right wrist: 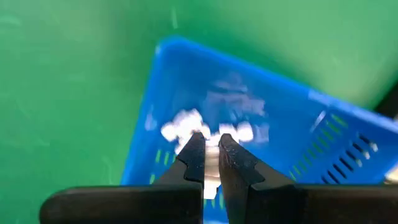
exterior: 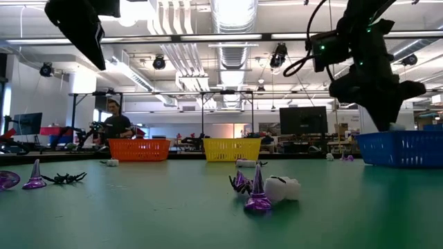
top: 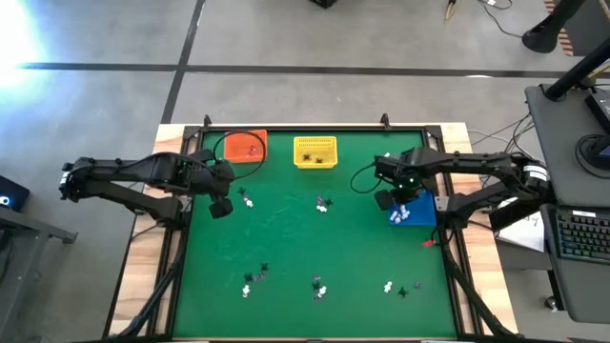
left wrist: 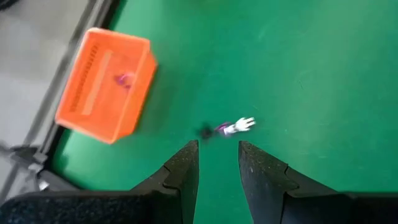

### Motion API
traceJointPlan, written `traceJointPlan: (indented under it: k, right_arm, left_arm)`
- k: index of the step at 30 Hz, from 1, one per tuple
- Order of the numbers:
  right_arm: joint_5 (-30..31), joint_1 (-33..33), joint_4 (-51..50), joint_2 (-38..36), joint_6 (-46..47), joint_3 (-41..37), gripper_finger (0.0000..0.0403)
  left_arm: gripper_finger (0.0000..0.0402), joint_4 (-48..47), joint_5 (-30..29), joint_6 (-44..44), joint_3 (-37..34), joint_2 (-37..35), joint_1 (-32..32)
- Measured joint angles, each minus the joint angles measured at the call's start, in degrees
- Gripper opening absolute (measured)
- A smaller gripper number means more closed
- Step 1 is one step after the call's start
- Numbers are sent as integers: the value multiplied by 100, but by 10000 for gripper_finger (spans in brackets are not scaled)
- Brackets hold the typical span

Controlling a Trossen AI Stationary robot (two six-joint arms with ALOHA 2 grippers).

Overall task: Sort Halloween decoration
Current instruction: Put the white skeleton toy into the blue basket, then put the black spider toy into the yellow basket

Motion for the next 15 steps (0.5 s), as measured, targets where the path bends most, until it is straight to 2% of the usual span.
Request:
traceJointPlan:
  k: [4, 10, 15]
  right_arm:
    - [51, 19, 280, 86, 0, 0, 38]
    - [84, 142, 240, 84, 4, 0, 103]
    - [21, 255, 226, 47, 351, 15, 139]
  left_arm:
    - [95, 264, 127, 208, 2, -141, -4]
    - [95, 180, 147, 196, 2, -214, -4]
    - [101, 209, 151, 198, 2, -205, -4]
